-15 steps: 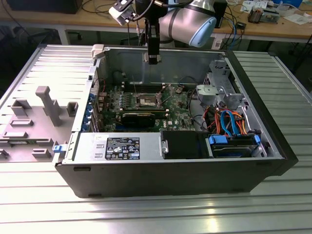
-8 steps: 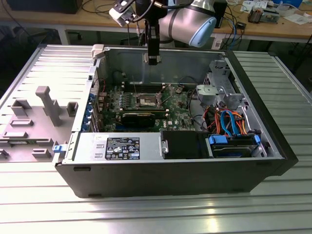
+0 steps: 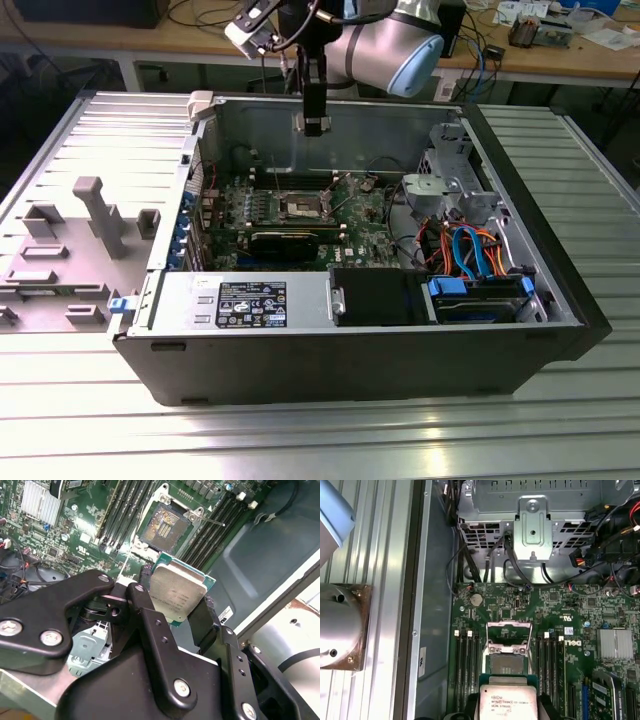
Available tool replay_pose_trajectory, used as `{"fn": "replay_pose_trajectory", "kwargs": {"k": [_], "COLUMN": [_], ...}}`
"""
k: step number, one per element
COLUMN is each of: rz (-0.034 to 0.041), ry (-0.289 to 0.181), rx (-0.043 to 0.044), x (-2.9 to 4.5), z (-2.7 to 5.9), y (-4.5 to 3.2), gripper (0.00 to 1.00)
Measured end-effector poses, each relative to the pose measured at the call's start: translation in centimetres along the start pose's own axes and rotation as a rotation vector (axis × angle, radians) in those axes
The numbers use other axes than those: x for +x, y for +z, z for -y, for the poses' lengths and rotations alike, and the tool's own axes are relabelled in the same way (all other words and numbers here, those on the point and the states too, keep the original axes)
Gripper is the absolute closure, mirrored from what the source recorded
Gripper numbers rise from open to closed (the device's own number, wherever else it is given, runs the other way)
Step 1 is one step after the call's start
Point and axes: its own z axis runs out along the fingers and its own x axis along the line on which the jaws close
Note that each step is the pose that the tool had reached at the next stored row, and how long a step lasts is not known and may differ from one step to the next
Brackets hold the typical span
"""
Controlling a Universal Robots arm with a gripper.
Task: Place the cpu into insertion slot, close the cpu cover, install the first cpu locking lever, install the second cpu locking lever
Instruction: 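Place the cpu into insertion slot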
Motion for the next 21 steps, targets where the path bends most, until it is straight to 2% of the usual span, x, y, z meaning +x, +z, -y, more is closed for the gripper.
{"fn": "replay_pose_trajectory", "kwargs": {"k": [5,21], "rz": [-0.0001,-0.0002], "ry": [-0.001,-0.001], "rx": [0.0001,0.0], "x": [-0.07,-0.33], "z": [0.04,0.07], "y": [0.74,1.15], "gripper": [0.45,0.45]}}
